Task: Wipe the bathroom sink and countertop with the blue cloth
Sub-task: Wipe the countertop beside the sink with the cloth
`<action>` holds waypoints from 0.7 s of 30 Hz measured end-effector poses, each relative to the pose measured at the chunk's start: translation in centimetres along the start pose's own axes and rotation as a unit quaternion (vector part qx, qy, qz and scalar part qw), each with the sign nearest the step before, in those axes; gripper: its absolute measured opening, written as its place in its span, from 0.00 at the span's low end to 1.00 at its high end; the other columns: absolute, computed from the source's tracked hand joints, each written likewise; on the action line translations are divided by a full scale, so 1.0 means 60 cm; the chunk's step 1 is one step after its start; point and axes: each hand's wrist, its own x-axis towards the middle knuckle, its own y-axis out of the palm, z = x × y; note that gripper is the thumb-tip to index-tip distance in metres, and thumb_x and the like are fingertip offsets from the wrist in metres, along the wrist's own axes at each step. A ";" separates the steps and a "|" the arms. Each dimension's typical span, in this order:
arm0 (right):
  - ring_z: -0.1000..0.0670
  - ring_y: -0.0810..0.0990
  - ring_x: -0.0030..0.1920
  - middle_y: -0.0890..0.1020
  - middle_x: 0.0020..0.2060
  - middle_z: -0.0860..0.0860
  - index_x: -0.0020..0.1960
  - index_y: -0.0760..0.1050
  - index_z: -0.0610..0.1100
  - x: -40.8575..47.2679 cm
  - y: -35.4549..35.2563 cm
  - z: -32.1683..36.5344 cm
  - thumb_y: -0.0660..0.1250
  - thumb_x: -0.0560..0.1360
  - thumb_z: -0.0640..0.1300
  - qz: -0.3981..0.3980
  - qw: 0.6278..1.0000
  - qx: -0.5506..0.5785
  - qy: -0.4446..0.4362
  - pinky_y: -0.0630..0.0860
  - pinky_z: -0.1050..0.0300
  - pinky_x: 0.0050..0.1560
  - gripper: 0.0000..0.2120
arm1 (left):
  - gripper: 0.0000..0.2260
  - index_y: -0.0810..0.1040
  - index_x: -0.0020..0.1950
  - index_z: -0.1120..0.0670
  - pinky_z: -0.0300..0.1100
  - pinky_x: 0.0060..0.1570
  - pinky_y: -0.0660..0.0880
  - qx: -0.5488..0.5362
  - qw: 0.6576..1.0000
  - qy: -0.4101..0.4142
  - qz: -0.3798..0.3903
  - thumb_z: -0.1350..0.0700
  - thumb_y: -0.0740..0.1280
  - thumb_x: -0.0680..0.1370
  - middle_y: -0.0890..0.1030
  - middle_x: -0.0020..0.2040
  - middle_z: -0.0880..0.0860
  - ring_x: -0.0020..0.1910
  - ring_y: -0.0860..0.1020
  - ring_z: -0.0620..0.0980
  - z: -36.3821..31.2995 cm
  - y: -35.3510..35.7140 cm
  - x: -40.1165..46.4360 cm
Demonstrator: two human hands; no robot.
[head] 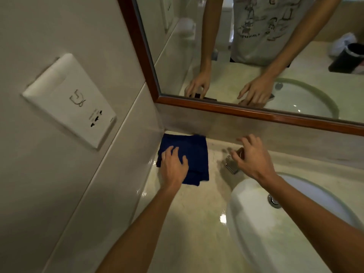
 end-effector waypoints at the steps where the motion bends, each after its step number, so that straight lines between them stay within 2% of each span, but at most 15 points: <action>1: 0.46 0.72 0.63 0.73 0.65 0.46 0.71 0.72 0.45 -0.004 0.009 -0.008 0.64 0.80 0.59 0.013 1.000 -0.006 -0.007 0.76 0.45 0.62 0.25 | 0.24 0.70 0.75 0.56 0.51 0.70 0.69 0.009 1.000 -0.004 -0.009 0.47 0.63 0.83 0.68 0.77 0.55 0.75 0.64 0.54 -0.004 0.014 0.010; 4: 0.46 0.74 0.61 0.74 0.63 0.46 0.71 0.71 0.45 -0.017 0.036 -0.025 0.62 0.81 0.58 0.040 0.997 -0.048 -0.041 0.77 0.46 0.60 0.24 | 0.31 0.65 0.79 0.56 0.55 0.76 0.61 0.028 0.999 -0.034 -0.019 0.39 0.61 0.82 0.61 0.80 0.59 0.78 0.59 0.59 -0.008 0.056 0.049; 7: 0.45 0.75 0.59 0.76 0.60 0.47 0.67 0.73 0.44 -0.016 0.049 -0.034 0.63 0.81 0.55 0.017 0.995 -0.079 -0.063 0.77 0.47 0.58 0.20 | 0.39 0.59 0.82 0.58 0.55 0.78 0.52 0.028 0.997 -0.073 -0.011 0.32 0.57 0.80 0.57 0.82 0.60 0.81 0.55 0.60 -0.007 0.096 0.086; 9: 0.45 0.75 0.58 0.76 0.58 0.47 0.65 0.74 0.44 -0.013 0.051 -0.036 0.63 0.81 0.54 0.003 0.994 -0.089 -0.069 0.77 0.47 0.56 0.18 | 0.41 0.58 0.82 0.59 0.55 0.79 0.49 0.038 0.996 -0.080 -0.022 0.30 0.56 0.80 0.57 0.82 0.61 0.81 0.54 0.60 -0.003 0.117 0.096; 16: 0.46 0.75 0.58 0.76 0.56 0.48 0.63 0.76 0.44 -0.011 0.058 -0.042 0.63 0.81 0.53 0.000 0.993 -0.096 -0.064 0.78 0.49 0.53 0.16 | 0.40 0.67 0.78 0.59 0.55 0.78 0.56 0.095 0.992 -0.033 -0.082 0.31 0.59 0.77 0.64 0.79 0.60 0.78 0.62 0.60 0.035 0.128 0.147; 21: 0.46 0.74 0.58 0.76 0.57 0.48 0.63 0.75 0.45 -0.011 0.061 -0.041 0.62 0.81 0.56 0.009 0.994 -0.095 -0.059 0.77 0.48 0.55 0.18 | 0.39 0.68 0.78 0.57 0.56 0.77 0.58 0.126 0.987 -0.025 -0.096 0.31 0.58 0.77 0.67 0.78 0.56 0.78 0.62 0.59 0.036 0.136 0.158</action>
